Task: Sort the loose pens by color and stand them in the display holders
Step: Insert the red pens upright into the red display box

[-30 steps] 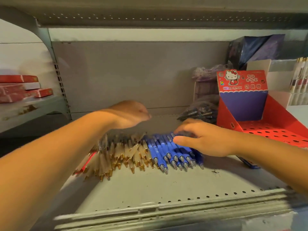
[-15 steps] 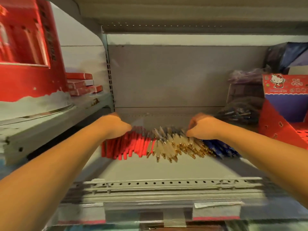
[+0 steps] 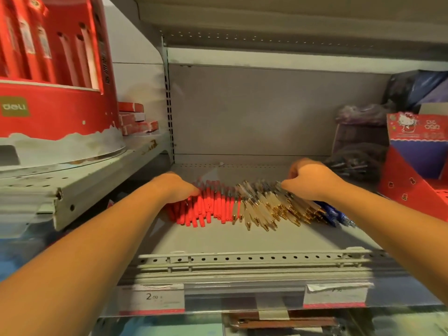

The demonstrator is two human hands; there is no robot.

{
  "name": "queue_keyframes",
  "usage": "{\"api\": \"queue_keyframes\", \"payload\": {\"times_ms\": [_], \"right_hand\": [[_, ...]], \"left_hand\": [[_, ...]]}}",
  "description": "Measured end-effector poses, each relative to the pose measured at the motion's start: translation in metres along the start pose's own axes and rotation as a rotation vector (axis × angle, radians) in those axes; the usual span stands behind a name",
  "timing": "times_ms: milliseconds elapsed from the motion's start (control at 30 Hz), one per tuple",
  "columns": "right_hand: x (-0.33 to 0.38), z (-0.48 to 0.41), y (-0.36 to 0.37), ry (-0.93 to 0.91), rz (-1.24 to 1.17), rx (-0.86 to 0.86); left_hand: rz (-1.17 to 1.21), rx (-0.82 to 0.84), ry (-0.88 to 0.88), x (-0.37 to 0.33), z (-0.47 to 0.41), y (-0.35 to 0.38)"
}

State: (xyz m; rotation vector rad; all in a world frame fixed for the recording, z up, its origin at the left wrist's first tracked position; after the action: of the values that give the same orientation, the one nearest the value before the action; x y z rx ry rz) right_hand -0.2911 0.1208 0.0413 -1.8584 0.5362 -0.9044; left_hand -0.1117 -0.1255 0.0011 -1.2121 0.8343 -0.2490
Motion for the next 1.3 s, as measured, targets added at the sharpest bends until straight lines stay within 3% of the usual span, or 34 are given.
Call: {"api": "queue_keyframes", "payload": {"times_ms": [267, 500, 667, 833, 1067, 1200, 1300], "right_hand": [[0.124, -0.008, 0.054, -0.190, -0.120, 0.233], [0.149, -0.022, 0.094, -0.044, -0.122, 0.484], [0.139, -0.034, 0.096, 0.071, -0.177, 0.426], [0.147, -0.040, 0.088, -0.038, -0.112, 0.273], [0.154, -0.035, 0.103, -0.051, -0.116, 0.419], [0.149, -0.028, 0.113, 0.056, -0.200, 0.511], [0.150, -0.028, 0.113, 0.059, -0.234, 0.506]], "left_hand": [[0.053, -0.018, -0.082, 0.008, -0.003, -0.003], [-0.007, 0.135, -0.105, -0.003, 0.002, 0.008], [-0.140, 0.271, -0.082, -0.015, 0.004, 0.016], [-0.186, 0.298, -0.107, -0.014, -0.009, 0.022], [-0.245, 0.298, -0.109, -0.011, -0.019, 0.022], [-0.312, 0.456, -0.100, -0.013, -0.013, 0.031], [-0.338, 0.471, -0.109, -0.014, -0.010, 0.035]]}}
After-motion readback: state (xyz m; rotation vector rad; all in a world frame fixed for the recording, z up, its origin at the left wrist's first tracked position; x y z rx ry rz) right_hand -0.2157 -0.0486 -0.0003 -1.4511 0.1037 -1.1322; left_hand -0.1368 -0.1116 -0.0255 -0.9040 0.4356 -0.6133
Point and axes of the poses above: each hand's wrist, its own z-axis away from the middle knuckle, its own y-axis out of the palm, x = y × z, the point moved 7 cm from there along -z, towards the middle knuckle, and after that the axes turned 8 degrees about -z, right-handed, at the moved point
